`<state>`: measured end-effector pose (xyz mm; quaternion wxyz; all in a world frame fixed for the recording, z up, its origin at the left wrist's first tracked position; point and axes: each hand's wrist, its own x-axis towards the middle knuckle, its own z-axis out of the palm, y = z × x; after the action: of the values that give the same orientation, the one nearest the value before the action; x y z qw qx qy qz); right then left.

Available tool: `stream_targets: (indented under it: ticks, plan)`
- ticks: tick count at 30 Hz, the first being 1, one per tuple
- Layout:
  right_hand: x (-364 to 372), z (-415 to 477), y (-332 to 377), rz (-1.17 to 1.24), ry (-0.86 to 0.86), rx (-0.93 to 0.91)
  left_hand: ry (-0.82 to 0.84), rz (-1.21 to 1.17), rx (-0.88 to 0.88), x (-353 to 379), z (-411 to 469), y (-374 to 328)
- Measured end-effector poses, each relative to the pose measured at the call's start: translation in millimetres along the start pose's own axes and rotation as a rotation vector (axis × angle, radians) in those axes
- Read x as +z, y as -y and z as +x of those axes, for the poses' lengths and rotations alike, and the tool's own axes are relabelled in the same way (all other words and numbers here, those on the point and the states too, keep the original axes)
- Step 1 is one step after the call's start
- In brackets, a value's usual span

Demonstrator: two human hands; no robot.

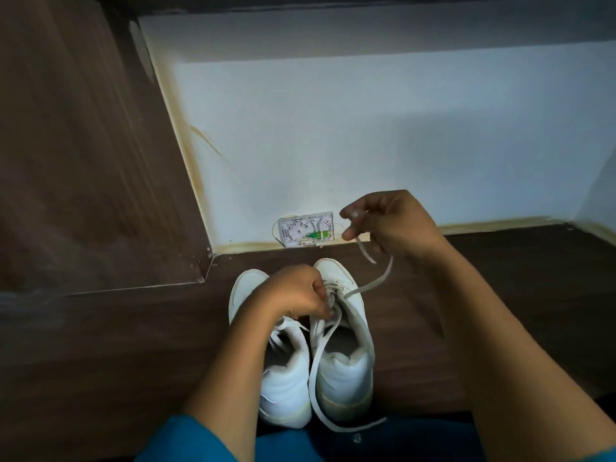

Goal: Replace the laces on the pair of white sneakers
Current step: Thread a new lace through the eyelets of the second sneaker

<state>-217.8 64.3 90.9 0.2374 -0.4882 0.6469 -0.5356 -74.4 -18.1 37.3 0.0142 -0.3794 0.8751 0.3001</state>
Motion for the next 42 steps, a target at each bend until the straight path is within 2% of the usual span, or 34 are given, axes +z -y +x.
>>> stream_targets:
  ticks: [6, 10, 12, 14, 17, 23, 28, 34, 38, 42]
  plan:
    - [9, -1, -14, -0.275, 0.248, 0.059, -0.059, 0.081, 0.026, 5, 6, 3]
    - [21, 0, -22, -0.481, 0.164, -0.046, 0.02, -0.048, 0.062, 2, 8, 15]
    - [26, -1, -22, -0.403, 0.184, -0.033, 0.015, -0.134, 0.071, 1, 9, 21]
    - [28, -2, -22, -0.354, 0.303, 0.019, -0.011, -0.204, 0.094, 2, 11, 24]
    - [31, -1, -27, -0.416, 0.464, 0.034, -0.07, -0.315, 0.133, 4, 14, 23]
    - [34, 0, -29, -0.368, 0.357, -0.018, -0.077, -0.426, 0.079, 5, 16, 19]
    - [31, 2, -36, -0.7, 0.154, -0.152, -0.094, -0.575, 0.028, 0, 15, 26]
    - [34, -2, -32, -0.909, 0.332, -0.034, -0.133, -0.648, 0.037, 1, 15, 28]
    - [35, -2, -36, -0.945, 0.198, -0.012, -0.149, -0.654, 0.043, 5, 18, 29]
    - [31, -5, -29, -1.064, 0.141, -0.004, -0.123, -0.659, 0.047, 6, 19, 29]
